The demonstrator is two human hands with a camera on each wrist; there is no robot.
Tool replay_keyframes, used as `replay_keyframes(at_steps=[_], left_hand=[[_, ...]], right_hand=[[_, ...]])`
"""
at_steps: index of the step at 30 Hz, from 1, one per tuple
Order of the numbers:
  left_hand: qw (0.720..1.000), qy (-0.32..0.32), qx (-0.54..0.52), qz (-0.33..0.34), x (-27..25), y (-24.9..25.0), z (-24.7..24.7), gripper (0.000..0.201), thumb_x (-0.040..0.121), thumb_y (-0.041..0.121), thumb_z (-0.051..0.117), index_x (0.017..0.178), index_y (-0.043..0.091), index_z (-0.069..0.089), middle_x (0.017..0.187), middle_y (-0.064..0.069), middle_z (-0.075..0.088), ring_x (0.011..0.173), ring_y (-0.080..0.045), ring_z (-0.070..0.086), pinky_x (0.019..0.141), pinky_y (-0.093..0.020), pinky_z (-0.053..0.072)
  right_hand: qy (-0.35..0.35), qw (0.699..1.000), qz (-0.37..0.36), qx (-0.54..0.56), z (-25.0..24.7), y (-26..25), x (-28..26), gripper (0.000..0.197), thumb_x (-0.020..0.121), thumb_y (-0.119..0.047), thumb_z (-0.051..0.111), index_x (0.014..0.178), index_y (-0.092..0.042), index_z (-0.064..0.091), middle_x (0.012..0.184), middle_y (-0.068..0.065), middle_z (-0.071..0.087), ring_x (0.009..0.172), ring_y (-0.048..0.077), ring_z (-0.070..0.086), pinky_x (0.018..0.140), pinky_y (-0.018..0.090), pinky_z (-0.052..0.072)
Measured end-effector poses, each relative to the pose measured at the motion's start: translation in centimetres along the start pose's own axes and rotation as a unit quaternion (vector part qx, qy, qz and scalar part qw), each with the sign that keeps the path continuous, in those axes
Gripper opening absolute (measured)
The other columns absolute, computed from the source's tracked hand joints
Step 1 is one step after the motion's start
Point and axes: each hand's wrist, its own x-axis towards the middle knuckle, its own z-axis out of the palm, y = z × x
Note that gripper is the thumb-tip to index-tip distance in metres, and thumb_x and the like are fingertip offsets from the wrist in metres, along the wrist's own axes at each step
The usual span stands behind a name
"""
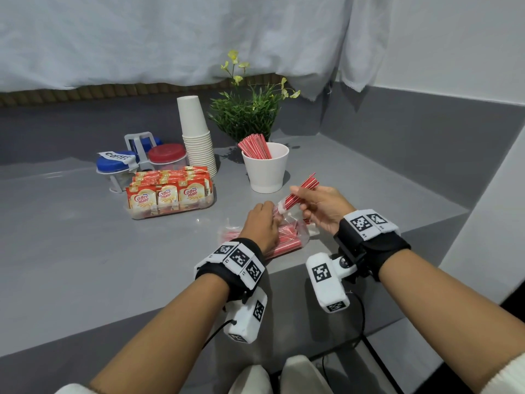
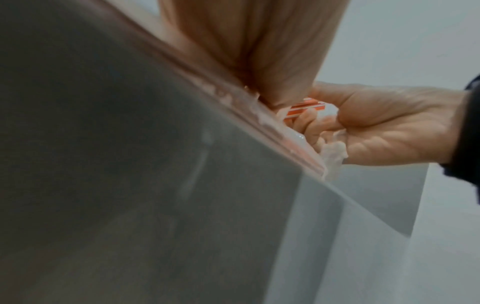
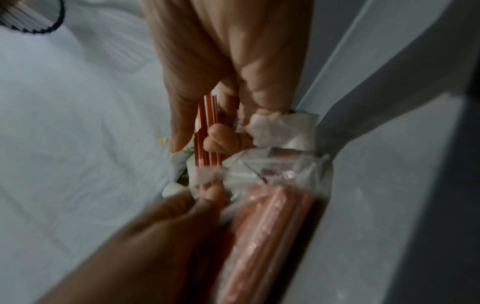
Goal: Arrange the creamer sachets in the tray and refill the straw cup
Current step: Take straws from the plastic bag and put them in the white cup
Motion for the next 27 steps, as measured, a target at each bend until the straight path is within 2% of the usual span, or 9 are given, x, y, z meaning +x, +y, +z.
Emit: replay_keyframes(at_steps=[3,9,13,15,17,20,23,25,27], left_hand=[[1.000,-0.011,-0.004,-0.012,0.0,0.1,-0.1,0.021,0.098,0.012,0.037,0.112,-0.001,0.046,0.116,-0.019,0.049,0.104,-0.029,0.046,0.081,-0.027,0.032],[0.999,-0.033,-0.026,-0.029,-0.1,0.4,-0.7,0.023,0.099,0.016,0.036,0.113,-0.001,0.043,0.116,-0.019,0.048,0.098,-0.027,0.044,0.079,-0.025,0.031],[0.997,-0.045,-0.041,-0.047,0.0,0.5,-0.7,0.024,0.098,0.020,0.039,0.113,0.001,0.044,0.116,-0.018,0.048,0.095,-0.024,0.045,0.081,-0.027,0.034],[0.996,-0.048,-0.051,-0.059,-0.1,0.5,-1.0,0.028,0.096,0.022,0.044,0.120,0.006,0.041,0.121,-0.015,0.045,0.109,-0.027,0.046,0.088,-0.029,0.036],[0.997,-0.039,-0.050,-0.051,-0.5,0.5,-1.5,0.039,0.093,0.018,0.050,0.128,0.015,0.034,0.127,-0.013,0.039,0.120,-0.028,0.039,0.100,-0.035,0.034],[0.999,-0.033,0.035,-0.005,-1.1,0.5,-2.6,0.045,0.088,0.015,0.055,0.127,0.025,0.034,0.126,-0.009,0.034,0.121,-0.027,0.033,0.101,-0.040,0.033],[0.987,-0.104,0.122,0.003,-1.5,0.4,-3.7,0.044,0.085,0.035,0.061,0.123,0.030,0.039,0.125,-0.006,0.034,0.121,-0.025,0.030,0.100,-0.043,0.032],[0.976,-0.162,0.143,-0.022,-1.6,0.2,-3.9,0.055,0.080,0.044,0.064,0.127,0.034,0.037,0.130,-0.006,0.034,0.125,-0.026,0.028,0.103,-0.046,0.032],[0.968,-0.199,0.146,-0.039,-1.6,0.0,-3.9,0.068,0.078,0.045,0.067,0.134,0.036,0.031,0.134,-0.007,0.034,0.129,-0.029,0.027,0.105,-0.048,0.033]], right_hand=[[-0.013,0.998,0.007,-0.060,0.9,0.6,0.2,0.012,0.082,-0.007,0.066,0.073,-0.001,0.059,0.057,0.006,0.054,0.039,0.007,0.041,0.038,0.014,0.038],[0.046,0.993,-0.091,-0.059,1.7,-0.9,1.0,0.017,0.087,-0.008,0.059,0.071,-0.006,0.054,0.060,0.008,0.050,0.038,0.007,0.039,0.037,0.015,0.032],[0.054,0.978,-0.103,-0.173,2.5,-0.3,1.2,0.024,0.089,-0.017,0.057,0.065,-0.013,0.051,0.053,0.001,0.046,0.035,0.004,0.039,0.038,0.015,0.031],[0.071,0.961,-0.131,-0.233,2.8,0.1,1.5,0.028,0.088,-0.019,0.057,0.061,-0.015,0.051,0.055,-0.001,0.049,0.042,0.005,0.045,0.046,0.019,0.035],[0.092,0.945,-0.163,-0.268,2.9,0.3,1.7,0.031,0.088,-0.019,0.055,0.059,-0.014,0.050,0.057,0.000,0.050,0.051,0.012,0.047,0.051,0.023,0.039],[0.105,0.931,-0.191,-0.294,2.4,0.2,1.8,0.036,0.090,-0.018,0.051,0.055,-0.014,0.046,0.055,0.001,0.047,0.052,0.014,0.045,0.053,0.026,0.038],[0.110,0.937,-0.191,-0.269,2.0,-0.3,2.0,0.041,0.093,-0.023,0.047,0.054,-0.014,0.047,0.055,0.002,0.050,0.054,0.015,0.048,0.060,0.028,0.041],[0.112,0.950,-0.187,-0.226,1.8,-1.1,1.9,0.045,0.095,-0.027,0.045,0.054,-0.012,0.050,0.057,0.005,0.055,0.056,0.016,0.053,0.063,0.026,0.044],[0.112,0.957,-0.196,-0.181,1.8,-1.9,1.7,0.047,0.097,-0.028,0.043,0.053,-0.013,0.047,0.055,0.007,0.054,0.051,0.016,0.054,0.058,0.022,0.047]])
